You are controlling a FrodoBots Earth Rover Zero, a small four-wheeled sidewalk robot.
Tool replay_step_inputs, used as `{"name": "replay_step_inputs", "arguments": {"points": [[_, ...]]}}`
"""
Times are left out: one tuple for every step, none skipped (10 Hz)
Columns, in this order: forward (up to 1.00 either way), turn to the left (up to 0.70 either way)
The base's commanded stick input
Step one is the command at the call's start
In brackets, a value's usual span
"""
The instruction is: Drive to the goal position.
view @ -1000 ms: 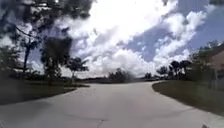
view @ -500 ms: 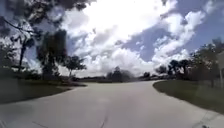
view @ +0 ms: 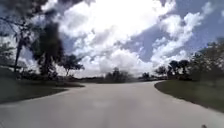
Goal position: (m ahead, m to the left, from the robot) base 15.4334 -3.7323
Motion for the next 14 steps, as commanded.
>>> {"name": "replay_step_inputs", "arguments": {"points": [[1.0,0.0],[1.0,0.0],[1.0,0.0],[1.0,0.0],[1.0,0.0],[1.0,0.0],[1.0,0.0],[1.0,0.0],[1.0,0.0],[1.0,0.0],[1.0,0.0],[1.0,0.0],[1.0,0.0],[1.0,0.0]]}}
